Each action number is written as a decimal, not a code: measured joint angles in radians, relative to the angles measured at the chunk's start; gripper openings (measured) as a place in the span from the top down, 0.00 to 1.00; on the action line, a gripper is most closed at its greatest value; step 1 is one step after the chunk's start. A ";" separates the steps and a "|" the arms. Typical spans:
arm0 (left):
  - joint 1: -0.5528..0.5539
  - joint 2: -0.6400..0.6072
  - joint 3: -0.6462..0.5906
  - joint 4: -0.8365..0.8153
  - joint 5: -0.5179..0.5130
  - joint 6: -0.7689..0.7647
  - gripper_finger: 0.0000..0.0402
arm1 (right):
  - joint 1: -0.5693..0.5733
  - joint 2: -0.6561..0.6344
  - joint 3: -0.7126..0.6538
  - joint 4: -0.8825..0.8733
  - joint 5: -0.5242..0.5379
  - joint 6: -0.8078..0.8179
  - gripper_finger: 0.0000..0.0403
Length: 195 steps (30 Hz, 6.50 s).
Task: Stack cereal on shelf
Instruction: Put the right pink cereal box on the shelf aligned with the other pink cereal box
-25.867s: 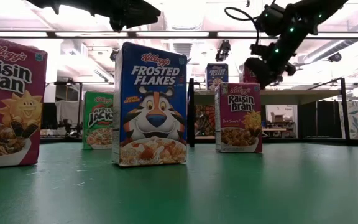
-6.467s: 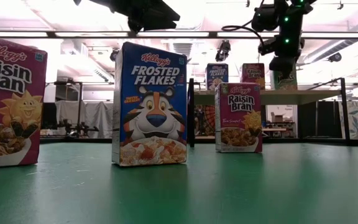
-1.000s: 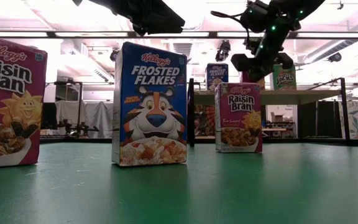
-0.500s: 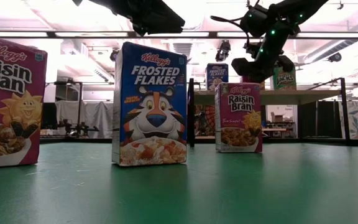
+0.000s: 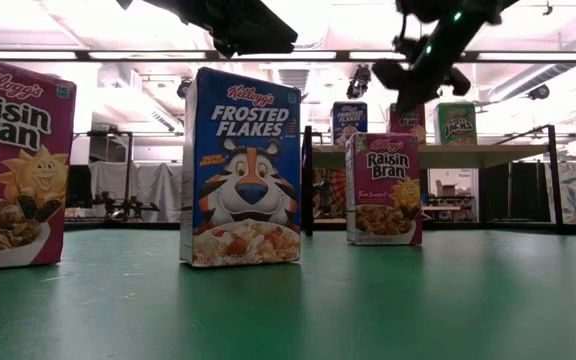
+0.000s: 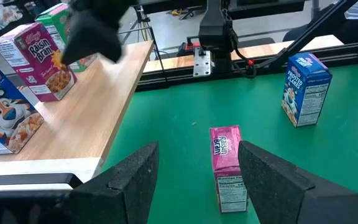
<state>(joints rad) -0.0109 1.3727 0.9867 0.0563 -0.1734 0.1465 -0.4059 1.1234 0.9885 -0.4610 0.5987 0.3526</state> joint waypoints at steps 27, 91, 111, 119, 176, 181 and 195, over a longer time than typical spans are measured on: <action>-0.002 0.000 -0.006 -0.021 0.001 -0.193 0.49 | 0.467 -0.145 -0.339 0.280 -0.273 -0.205 0.81; -0.002 0.000 -0.008 -0.031 0.001 -0.159 0.49 | 0.467 0.190 -0.025 -0.040 -0.503 -0.266 0.60; -0.002 0.000 -0.008 -0.038 0.001 -0.152 0.49 | 0.160 -0.129 0.281 -0.477 -0.460 -0.510 0.59; -0.002 0.000 -0.008 -0.037 0.001 -0.152 0.49 | -0.139 -0.113 0.248 -0.470 -0.564 -0.634 0.60; -0.002 0.001 -0.008 -0.038 0.001 -0.125 0.49 | 0.017 0.010 0.319 -0.591 -0.131 -0.476 0.98; -0.002 0.001 -0.008 -0.038 0.001 -0.125 0.49 | 0.015 0.010 0.319 -0.599 -0.058 -0.502 0.98; -0.002 0.001 -0.008 -0.043 0.000 -0.125 0.49 | 0.015 0.008 0.347 -0.495 -0.315 -0.455 0.98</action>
<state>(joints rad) -0.0124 1.3735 0.9791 0.0130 -0.1730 0.0212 -0.3904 1.1309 1.3358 -0.9561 0.2833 -0.1028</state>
